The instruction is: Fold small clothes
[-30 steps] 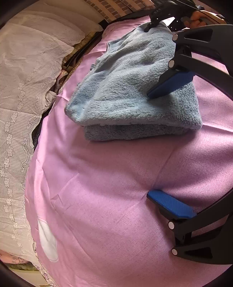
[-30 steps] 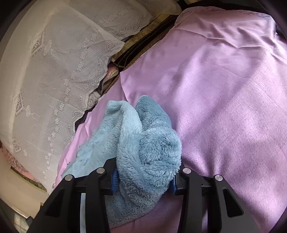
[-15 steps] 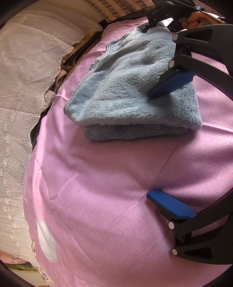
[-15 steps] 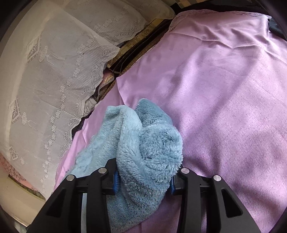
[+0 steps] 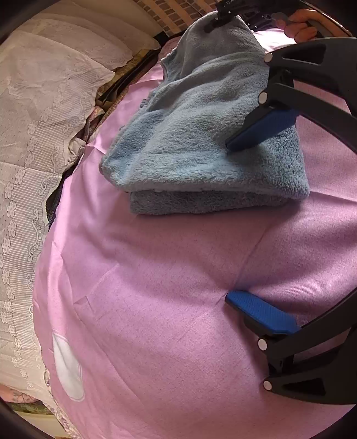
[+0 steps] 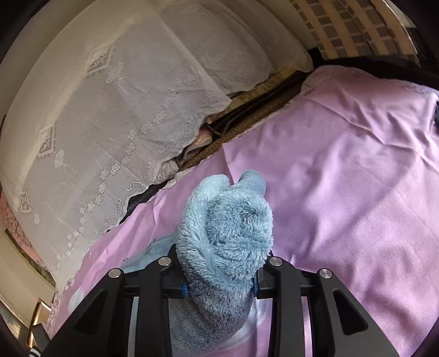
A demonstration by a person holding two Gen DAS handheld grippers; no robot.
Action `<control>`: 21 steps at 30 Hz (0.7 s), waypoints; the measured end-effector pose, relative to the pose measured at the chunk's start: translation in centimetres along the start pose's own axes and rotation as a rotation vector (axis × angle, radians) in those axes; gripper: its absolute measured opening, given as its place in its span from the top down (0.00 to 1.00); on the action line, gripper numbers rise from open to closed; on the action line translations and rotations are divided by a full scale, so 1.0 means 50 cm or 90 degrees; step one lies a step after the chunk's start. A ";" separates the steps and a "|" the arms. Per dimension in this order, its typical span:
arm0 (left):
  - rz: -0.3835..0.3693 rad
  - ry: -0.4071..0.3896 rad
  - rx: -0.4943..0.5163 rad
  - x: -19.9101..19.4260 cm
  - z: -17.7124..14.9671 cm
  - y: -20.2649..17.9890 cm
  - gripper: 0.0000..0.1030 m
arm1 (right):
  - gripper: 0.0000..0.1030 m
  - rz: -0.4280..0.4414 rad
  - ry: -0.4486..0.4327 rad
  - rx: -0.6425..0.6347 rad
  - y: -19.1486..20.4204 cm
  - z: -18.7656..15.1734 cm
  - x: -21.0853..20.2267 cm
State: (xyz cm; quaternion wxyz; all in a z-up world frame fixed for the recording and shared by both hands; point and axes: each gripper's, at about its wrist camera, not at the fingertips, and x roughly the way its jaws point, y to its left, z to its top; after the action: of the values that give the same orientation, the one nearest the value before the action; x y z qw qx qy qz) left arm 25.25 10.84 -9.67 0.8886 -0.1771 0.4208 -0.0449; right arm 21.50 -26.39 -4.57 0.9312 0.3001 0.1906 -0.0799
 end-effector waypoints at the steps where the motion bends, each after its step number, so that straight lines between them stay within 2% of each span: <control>1: -0.004 0.001 -0.007 -0.002 0.001 0.003 0.04 | 0.69 0.005 -0.006 -0.017 0.020 0.001 -0.006; 6: -0.021 -0.004 -0.043 -0.020 0.014 0.024 0.04 | 0.69 0.028 -0.029 -0.111 0.123 -0.005 -0.035; 12: 0.024 -0.027 -0.048 -0.034 0.032 0.045 0.04 | 0.70 0.061 -0.031 -0.191 0.229 -0.029 -0.049; 18: 0.027 -0.019 -0.052 -0.027 0.036 0.051 0.04 | 0.70 0.095 -0.018 -0.262 0.320 -0.080 -0.046; 21: 0.028 -0.018 -0.052 -0.024 0.039 0.055 0.04 | 0.70 0.104 -0.014 -0.325 0.367 -0.117 -0.046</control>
State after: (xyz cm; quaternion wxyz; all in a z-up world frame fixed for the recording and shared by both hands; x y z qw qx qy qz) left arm 25.76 14.24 -8.62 0.8871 -0.2048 0.4135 -0.0054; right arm 22.42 -8.06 1.68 0.9822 0.0691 0.1695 0.0427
